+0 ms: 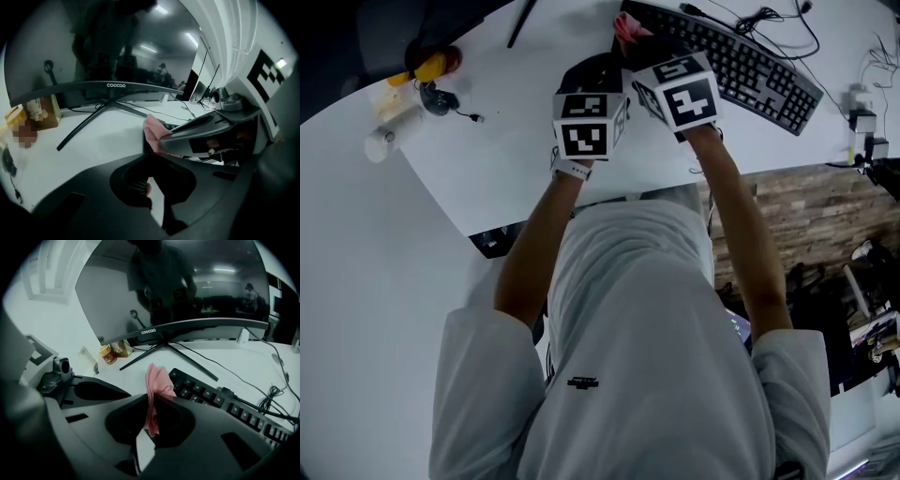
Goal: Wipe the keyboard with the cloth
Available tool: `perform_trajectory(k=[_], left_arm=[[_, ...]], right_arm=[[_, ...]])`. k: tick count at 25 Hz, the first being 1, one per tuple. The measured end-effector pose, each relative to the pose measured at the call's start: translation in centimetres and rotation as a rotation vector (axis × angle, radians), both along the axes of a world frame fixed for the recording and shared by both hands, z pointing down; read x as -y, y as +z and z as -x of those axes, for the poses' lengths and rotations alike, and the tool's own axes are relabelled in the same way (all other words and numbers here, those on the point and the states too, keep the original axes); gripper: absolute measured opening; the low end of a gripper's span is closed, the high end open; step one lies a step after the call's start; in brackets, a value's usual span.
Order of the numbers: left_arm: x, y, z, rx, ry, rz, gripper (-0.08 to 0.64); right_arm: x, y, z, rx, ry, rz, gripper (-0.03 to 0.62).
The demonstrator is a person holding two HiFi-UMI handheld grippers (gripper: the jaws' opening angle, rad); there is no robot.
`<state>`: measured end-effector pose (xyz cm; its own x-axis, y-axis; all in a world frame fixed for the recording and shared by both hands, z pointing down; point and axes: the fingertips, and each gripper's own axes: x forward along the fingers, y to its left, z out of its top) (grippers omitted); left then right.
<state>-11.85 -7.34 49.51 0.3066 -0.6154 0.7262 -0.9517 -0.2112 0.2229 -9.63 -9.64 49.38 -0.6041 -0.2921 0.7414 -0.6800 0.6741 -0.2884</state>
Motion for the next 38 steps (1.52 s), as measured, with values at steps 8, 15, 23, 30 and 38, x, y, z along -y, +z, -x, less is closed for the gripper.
perform_trajectory(k=[8, 15, 23, 30, 38], left_arm=[[-1.2, -0.3, 1.8, 0.014, -0.048, 0.009, 0.019], [-1.6, -0.7, 1.1, 0.005, -0.031, 0.007, 0.02], [-2.1, -0.9, -1.2, 0.0, 0.017, 0.014, 0.02], [-2.5, -1.2, -3.5, -0.002, 0.06, 0.018, 0.018], [-2.5, -1.6, -7.6, -0.003, 0.124, 0.017, 0.02]], right_arm=[[-2.5, 0.7, 1.2, -0.007, -0.076, 0.02, 0.035], [-2.8, 0.4, -0.2, -0.025, -0.049, 0.045, 0.035], [-3.0, 0.7, -4.5, -0.064, 0.002, 0.032, 0.035], [-3.3, 0.6, -8.5, -0.075, 0.055, 0.025, 0.035], [-4.0, 1.0, -14.2, -0.116, 0.115, 0.023, 0.035]])
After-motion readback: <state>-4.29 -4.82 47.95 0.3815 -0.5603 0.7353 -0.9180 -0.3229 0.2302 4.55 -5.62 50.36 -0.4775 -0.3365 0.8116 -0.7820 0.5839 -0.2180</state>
